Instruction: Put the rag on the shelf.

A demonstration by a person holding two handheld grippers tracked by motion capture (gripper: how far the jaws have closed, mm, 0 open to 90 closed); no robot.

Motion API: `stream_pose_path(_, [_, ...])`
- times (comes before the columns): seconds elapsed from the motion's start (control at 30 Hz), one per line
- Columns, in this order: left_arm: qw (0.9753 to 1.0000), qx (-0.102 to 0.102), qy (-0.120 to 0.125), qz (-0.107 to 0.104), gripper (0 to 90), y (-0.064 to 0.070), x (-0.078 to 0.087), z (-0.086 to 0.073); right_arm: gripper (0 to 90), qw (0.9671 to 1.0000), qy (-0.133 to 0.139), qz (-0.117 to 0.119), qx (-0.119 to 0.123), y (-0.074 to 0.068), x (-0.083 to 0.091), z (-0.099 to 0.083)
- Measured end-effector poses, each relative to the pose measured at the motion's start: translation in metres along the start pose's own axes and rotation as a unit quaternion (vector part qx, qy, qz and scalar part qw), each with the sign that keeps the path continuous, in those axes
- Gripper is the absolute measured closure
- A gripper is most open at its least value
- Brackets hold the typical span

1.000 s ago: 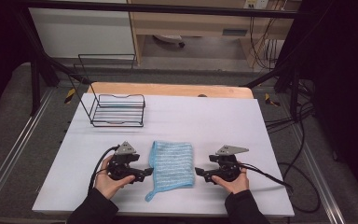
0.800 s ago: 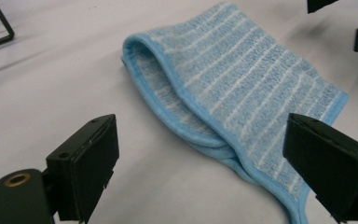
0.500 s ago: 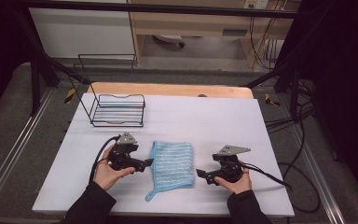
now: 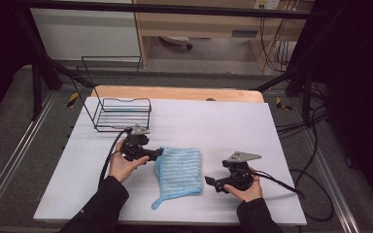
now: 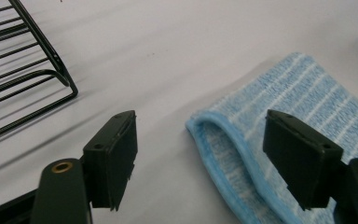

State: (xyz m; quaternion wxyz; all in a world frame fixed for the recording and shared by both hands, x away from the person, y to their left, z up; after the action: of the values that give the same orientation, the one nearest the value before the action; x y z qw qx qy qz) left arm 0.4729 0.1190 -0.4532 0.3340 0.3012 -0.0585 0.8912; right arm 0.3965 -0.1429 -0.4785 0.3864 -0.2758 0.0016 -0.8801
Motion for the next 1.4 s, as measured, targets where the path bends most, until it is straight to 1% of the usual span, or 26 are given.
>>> stream_pose_path(0.1, [0.9999,0.008,-0.008,0.009,31.7,-0.005,-0.009,-0.001,2.1,1.0000,-0.001,0.000,-0.002,0.000,0.000,0.000])
stream_pose_path(0.17, [0.9998,0.010,-0.016,0.010,35.4,-0.007,-0.015,-0.004,2.0,1.0000,-0.001,0.000,0.000,0.000,-0.001,-0.001])
stream_pose_path(0.23, [0.9995,0.016,-0.025,0.007,39.5,-0.009,-0.020,-0.007,1.9,1.0000,-0.002,0.000,0.000,0.000,-0.002,-0.001])
stream_pose_path(0.27, [0.9993,0.020,-0.030,0.003,43.5,-0.009,-0.022,-0.009,1.9,1.0000,-0.004,-0.001,0.001,0.000,-0.002,-0.002])
stream_pose_path(0.3, [0.9991,0.025,-0.034,-0.002,43.5,-0.009,-0.024,-0.011,1.9,1.0000,-0.004,-0.001,0.001,0.000,-0.002,-0.002])
stream_pose_path(0.37, [0.9987,0.032,-0.039,-0.009,46.9,-0.008,-0.027,-0.012,1.9,1.0000,-0.005,-0.002,0.000,0.000,-0.002,-0.002])
stream_pose_path(0.43, [0.9984,0.033,-0.043,-0.016,50.0,-0.006,-0.030,-0.014,1.9,1.0000,-0.004,-0.001,0.000,0.000,-0.002,-0.002])
stream_pose_path(0.57, [0.9981,0.031,-0.047,-0.023,56.0,0.000,-0.034,-0.016,1.8,1.0000,-0.003,-0.002,-0.004,0.000,-0.002,-0.001])
stream_pose_path(0.63, [0.9981,0.031,-0.048,-0.021,60.6,0.001,-0.036,-0.017,1.7,1.0000,-0.002,-0.001,-0.004,0.000,-0.002,-0.001])
stream_pose_path(0.7, [0.9980,0.032,-0.049,-0.023,61.9,0.002,-0.037,-0.019,1.6,1.0000,-0.002,0.000,-0.003,0.000,-0.002,-0.001])
stream_pose_path(0.77, [0.9977,0.037,-0.050,-0.026,64.9,0.002,-0.038,-0.021,1.6,1.0000,0.001,0.000,-0.008,0.000,-0.002,0.001])
stream_pose_path(0.83, [0.9975,0.040,-0.050,-0.028,65.6,0.003,-0.038,-0.021,1.7,0.9999,0.003,-0.001,-0.010,0.000,-0.002,0.001])
stream_pose_path(0.9, [0.9973,0.042,-0.053,-0.029,67.8,0.004,-0.038,-0.021,1.9,0.9998,0.004,-0.006,-0.017,0.001,-0.002,0.002])
stream_pose_path(1.0, [0.9968,0.047,-0.055,-0.034,70.1,0.005,-0.039,-0.022,2.7,0.9998,0.004,-0.010,-0.018,0.002,-0.003,0.003])
stream_pose_path(1.03, [0.9965,0.051,-0.056,-0.036,71.1,0.006,-0.039,-0.023,3.1,0.9997,0.002,-0.011,-0.022,0.002,-0.003,0.003])
stream_pose_path(1.13, [0.9962,0.053,-0.058,-0.038,72.8,0.006,-0.039,-0.024,4.9,0.9996,0.006,-0.016,-0.023,0.004,-0.006,0.005])
stream_pose_path(1.27, [0.9969,0.047,-0.053,-0.034,75.6,0.008,-0.039,-0.024,7.4,0.9992,0.012,-0.017,-0.034,0.007,-0.009,0.011])
stream_pose_path(1.33, [0.9970,0.045,-0.052,-0.035,76.2,0.008,-0.039,-0.024,8.3,0.9995,0.008,-0.019,-0.024,0.006,-0.012,0.015])
stream_pose_path(1.4, [0.9969,0.042,-0.056,-0.037,76.8,0.007,-0.039,-0.025,9.9,0.9995,0.009,-0.019,-0.021,0.004,-0.016,0.019])
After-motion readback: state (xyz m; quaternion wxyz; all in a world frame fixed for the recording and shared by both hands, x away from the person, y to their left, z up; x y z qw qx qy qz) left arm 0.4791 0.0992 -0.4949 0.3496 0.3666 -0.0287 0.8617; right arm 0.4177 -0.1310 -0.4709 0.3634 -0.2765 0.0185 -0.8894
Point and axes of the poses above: each handheld gripper's, and its own axes: x roughly backward along the jaws, z roughly out of its top, y roughly to its right, the point moved 7 cm from there along -x, roughly forward along the jaws, and after that the axes turned 7 degrees about y, right-handed, at the moved point
